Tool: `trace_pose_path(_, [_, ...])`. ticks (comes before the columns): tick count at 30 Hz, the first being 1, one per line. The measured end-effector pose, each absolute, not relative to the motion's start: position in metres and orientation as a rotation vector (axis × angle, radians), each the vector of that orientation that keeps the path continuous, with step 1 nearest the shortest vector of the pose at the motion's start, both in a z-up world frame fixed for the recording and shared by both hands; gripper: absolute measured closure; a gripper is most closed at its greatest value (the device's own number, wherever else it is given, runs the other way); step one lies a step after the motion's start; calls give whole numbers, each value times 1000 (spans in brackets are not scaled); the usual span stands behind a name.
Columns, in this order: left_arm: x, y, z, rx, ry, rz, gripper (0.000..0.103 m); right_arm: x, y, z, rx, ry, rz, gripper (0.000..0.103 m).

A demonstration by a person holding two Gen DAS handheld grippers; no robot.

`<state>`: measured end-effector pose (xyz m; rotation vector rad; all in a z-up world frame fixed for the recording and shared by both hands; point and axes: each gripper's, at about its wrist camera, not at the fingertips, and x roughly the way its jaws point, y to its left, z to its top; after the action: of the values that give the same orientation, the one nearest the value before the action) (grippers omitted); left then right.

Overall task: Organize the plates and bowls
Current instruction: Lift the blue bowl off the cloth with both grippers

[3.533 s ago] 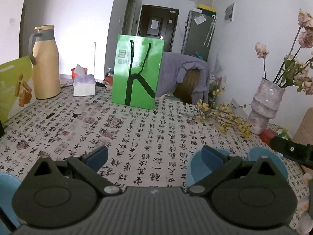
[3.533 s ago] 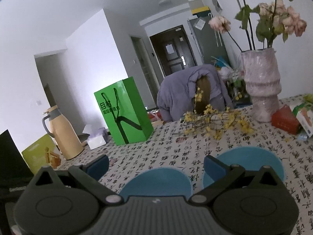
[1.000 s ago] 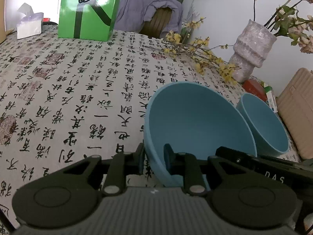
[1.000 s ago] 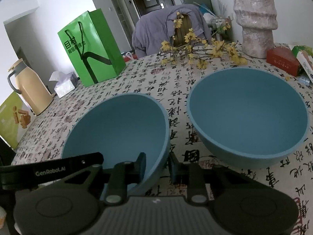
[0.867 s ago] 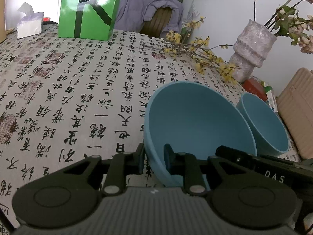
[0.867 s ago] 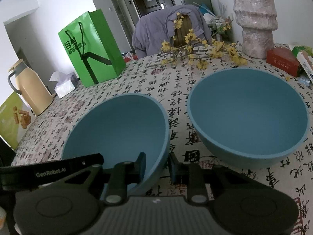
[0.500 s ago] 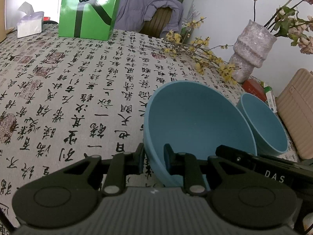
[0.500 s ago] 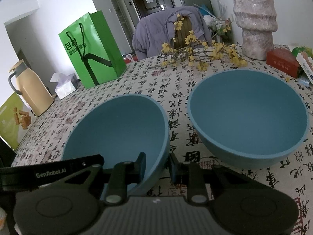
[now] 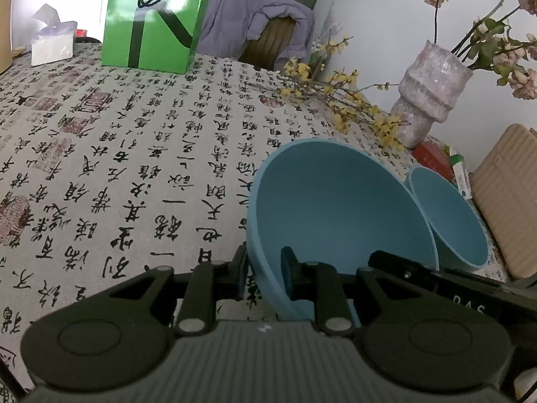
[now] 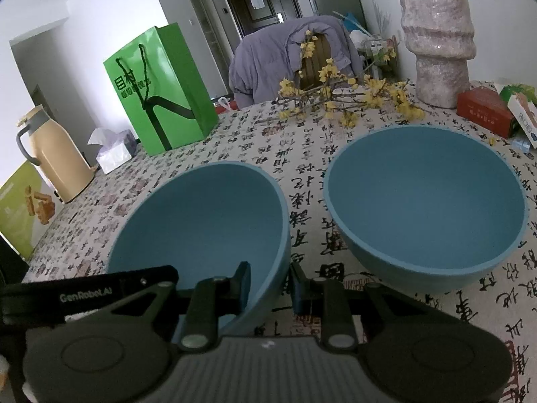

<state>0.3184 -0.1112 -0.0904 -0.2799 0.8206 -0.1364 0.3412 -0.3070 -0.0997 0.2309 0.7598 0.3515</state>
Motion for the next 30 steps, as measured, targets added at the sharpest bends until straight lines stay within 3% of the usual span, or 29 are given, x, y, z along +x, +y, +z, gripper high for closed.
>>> trace_pose_path(30, [297,-118,-63,-231,726,-97,82,320,-302,-74,182,650,347,81])
